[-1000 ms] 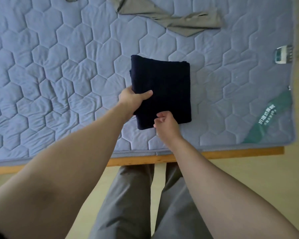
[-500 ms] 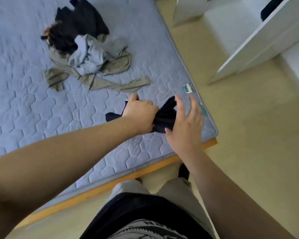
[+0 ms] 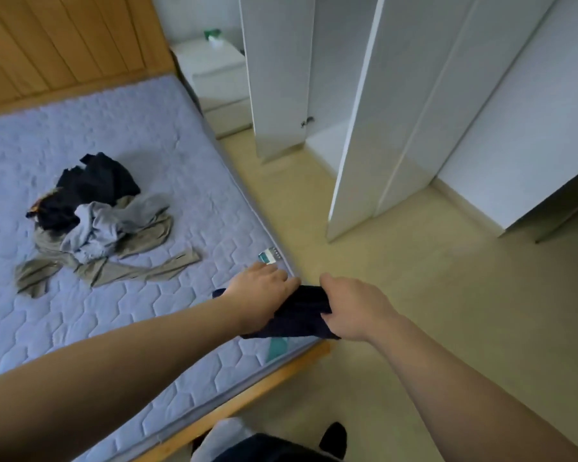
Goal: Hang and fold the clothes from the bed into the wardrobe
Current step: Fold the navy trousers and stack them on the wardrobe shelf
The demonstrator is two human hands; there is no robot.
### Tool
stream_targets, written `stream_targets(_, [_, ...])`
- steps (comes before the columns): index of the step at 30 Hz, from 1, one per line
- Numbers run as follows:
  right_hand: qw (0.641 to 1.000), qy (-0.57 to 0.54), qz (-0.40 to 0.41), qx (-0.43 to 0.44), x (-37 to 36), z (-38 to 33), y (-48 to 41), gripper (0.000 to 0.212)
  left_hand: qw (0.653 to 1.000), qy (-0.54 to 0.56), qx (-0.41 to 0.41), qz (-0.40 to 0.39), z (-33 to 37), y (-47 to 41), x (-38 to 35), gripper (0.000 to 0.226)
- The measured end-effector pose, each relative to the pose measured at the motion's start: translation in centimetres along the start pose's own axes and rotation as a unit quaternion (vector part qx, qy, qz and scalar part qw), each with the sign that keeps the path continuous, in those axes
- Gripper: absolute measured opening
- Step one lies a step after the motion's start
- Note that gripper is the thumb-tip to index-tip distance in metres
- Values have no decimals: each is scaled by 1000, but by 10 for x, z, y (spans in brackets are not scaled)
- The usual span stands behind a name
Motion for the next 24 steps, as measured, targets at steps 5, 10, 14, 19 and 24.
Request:
stream_targets(5, [1000,17,-6,-12,36,85,5,21,998,53,42,-14,-1,-50,31,31])
stream_targets(10, [1000,13,-28,4,68,135,-29,21,997,59,58,2,-8,-103,57,34])
stream_targets(14, [997,54,-46,23,106,154,-76,26,991,122,63,4,-23,-159,74,53])
stream_targets(19, [993,98,-58,38,167,170,-146,24,976,201,81,23,-67,-228,97,61])
stream_targets(24, [986,138,-66,70,208,185,-212,28,968,227,104,-10,-114,-275,113,61])
Point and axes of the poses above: each hand's wrist, its own y-axis away from the middle knuckle, its own x-axis out of the back of the hand, z = x × y, the point moved 7 cm from there along -y, towards the middle knuckle, and after that the axes turned 13 degrees about -z, right-handed, at the moved point
